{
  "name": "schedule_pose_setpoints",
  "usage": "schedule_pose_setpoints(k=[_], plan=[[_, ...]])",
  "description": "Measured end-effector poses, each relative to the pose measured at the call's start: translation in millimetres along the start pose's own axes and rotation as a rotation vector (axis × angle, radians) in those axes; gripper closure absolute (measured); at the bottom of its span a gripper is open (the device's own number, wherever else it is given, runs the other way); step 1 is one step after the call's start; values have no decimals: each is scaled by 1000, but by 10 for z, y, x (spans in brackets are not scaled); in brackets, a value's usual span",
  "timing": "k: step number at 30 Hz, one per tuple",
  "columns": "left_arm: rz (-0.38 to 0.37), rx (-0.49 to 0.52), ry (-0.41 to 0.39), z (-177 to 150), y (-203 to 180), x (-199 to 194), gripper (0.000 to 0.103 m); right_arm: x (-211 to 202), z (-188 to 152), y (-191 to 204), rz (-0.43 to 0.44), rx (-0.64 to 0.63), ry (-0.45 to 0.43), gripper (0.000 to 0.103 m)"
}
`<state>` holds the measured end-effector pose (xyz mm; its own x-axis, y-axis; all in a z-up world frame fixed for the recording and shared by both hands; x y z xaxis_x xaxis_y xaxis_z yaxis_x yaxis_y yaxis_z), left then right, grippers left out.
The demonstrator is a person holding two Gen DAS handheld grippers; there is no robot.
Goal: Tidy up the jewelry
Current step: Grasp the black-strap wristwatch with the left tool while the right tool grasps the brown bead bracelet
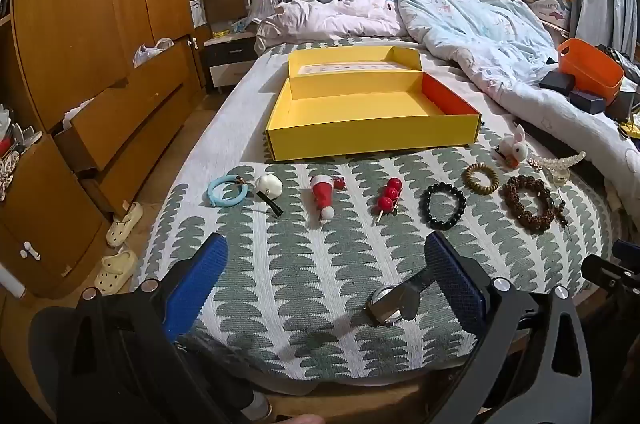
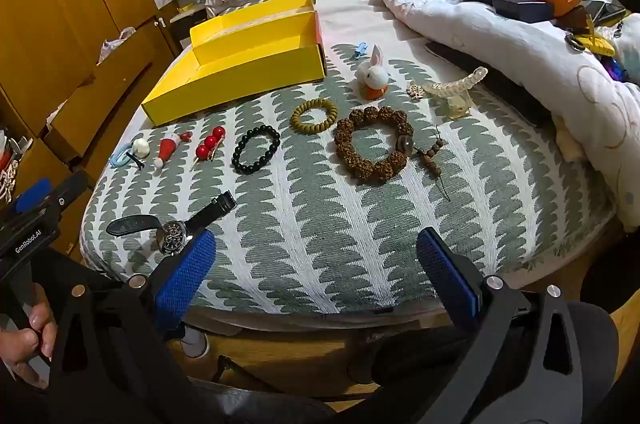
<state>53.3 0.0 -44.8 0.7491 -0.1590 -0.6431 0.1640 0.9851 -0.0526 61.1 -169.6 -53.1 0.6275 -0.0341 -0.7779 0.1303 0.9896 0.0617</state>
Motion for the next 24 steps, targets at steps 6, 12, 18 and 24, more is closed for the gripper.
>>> schedule_pose_setpoints(k=[6,12,18,24], plan=[[-1,-7,0,-11,59,-27,6,-3,2,1,3,-1,2,3],[-13,-9,27,-41,27,-5,6,-7,2,56,-11,-5,5,3],[-54,4,61,-107,-18,-38,6,39,3,-43,-13,6,29,3],[-143,80,155,-215,-293,196,6,49,61,-137,-17,25,31,3]])
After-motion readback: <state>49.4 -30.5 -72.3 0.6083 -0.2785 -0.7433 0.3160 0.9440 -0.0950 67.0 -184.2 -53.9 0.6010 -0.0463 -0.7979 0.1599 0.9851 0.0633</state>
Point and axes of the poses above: each gripper's, at about its wrist camera, not at the fingertips, and x roughly the way its jaws point, y to its left, z to its top, the point moved 7 cm from there along x, roughly the way its jaws point, and after that the axes turned 9 degrees about -z, right-handed, at the moved point
